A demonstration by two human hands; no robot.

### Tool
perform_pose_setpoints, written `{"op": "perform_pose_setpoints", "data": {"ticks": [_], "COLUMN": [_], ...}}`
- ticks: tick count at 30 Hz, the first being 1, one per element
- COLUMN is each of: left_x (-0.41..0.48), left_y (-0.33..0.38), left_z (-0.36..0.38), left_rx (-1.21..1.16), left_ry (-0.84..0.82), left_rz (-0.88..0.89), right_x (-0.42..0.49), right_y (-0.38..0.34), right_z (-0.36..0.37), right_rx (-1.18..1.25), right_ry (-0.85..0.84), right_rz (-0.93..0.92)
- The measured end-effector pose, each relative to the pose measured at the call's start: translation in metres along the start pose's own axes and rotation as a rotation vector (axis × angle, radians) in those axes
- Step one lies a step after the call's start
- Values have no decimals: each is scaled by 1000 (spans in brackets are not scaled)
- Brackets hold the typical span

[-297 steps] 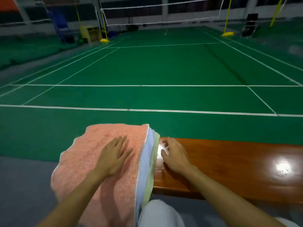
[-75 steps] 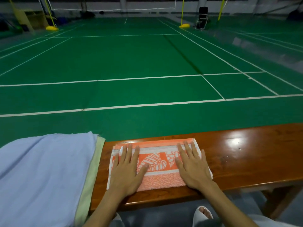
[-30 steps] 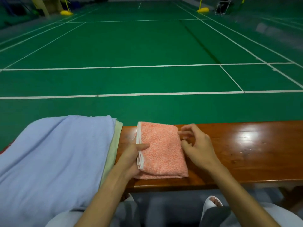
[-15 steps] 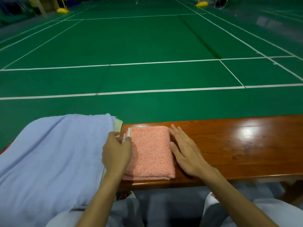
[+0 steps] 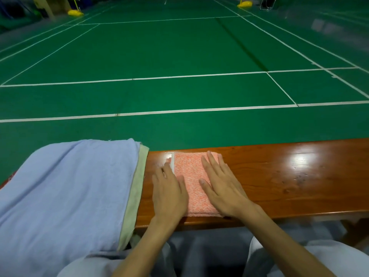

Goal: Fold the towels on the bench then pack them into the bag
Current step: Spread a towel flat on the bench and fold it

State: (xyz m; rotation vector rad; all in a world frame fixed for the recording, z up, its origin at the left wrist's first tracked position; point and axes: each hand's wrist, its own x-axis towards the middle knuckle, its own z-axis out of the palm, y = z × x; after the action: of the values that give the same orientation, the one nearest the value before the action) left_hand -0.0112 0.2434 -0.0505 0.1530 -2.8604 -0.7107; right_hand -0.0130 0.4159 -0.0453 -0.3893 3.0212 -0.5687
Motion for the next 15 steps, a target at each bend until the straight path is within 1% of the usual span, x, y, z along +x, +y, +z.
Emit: {"op": "perform_pose_setpoints", "data": {"ticks": [1, 3, 4, 5, 7, 10, 13, 15], "left_x": [-1, -1, 2, 5, 10, 11, 2, -9], "left_y": [0, -7, -11, -14, -19, -27, -37, -45], "left_z": [4, 15, 19, 21, 20, 8, -10, -17], "left_rx": [66, 191, 224, 241, 249, 254, 175, 120], "left_ry": [-15, -101, -152, -199, -274, -314, -306, -343], "left_rz": [95, 327, 395, 413, 391, 418, 556, 649], "right_x": [0, -1, -1, -1, 0, 0, -10, -28], "right_y": [5, 13, 16, 19, 25, 32, 35, 32], "right_z": [1, 4, 6, 7, 7, 2, -12, -20], "right_rx": [-48, -142, -165, -167, -151, -118, -88, -100], "right_ry": [-7, -26, -35, -47, -65, -45, 22, -38], "right_rz": [6, 19, 27, 34, 39, 9, -117, -213]}}
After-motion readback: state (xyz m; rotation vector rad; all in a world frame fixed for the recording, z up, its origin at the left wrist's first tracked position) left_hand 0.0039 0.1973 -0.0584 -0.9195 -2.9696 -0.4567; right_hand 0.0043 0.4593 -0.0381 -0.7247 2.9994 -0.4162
